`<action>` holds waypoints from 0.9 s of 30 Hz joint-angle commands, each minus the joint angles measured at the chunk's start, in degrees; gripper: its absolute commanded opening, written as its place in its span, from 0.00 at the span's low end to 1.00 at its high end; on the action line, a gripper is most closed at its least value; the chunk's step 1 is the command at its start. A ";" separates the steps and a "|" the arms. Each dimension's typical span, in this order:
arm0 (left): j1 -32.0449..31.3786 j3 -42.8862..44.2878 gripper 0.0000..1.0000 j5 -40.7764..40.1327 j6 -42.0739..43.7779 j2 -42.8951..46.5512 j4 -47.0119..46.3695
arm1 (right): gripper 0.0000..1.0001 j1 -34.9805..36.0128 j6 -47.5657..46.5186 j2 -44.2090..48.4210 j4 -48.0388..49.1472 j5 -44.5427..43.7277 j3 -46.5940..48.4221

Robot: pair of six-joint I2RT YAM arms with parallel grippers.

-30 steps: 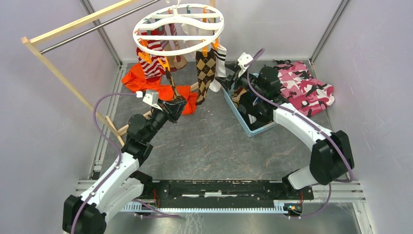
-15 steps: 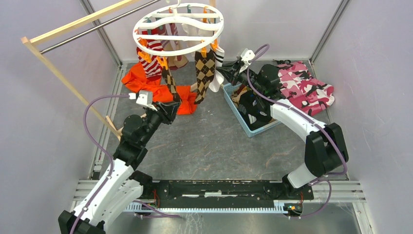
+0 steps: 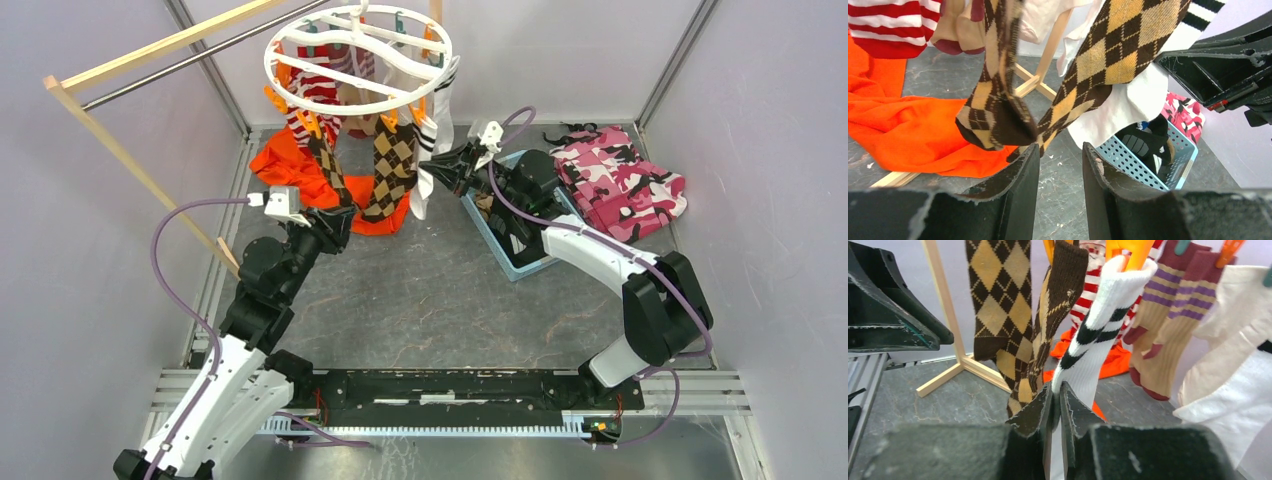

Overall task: Clip the socks to the hanger
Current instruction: Adjust the hanger on the clothesline.

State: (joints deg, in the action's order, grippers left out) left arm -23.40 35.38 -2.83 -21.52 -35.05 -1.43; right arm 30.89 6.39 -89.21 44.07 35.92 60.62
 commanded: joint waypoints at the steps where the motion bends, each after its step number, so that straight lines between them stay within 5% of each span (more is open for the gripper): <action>1: -0.22 2.94 0.44 -3.35 2.64 2.62 2.79 | 0.14 1.21 1.81 1.25 4.58 -0.99 0.69; 27: -0.16 1.11 0.44 -3.64 1.00 6.17 3.01 | 0.14 1.77 4.02 2.90 4.44 -2.92 -1.68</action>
State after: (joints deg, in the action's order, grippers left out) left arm -23.40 35.94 -5.98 -21.12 -29.39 2.13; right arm 32.53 9.23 -88.77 45.87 33.54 59.72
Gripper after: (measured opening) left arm 0.435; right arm 0.136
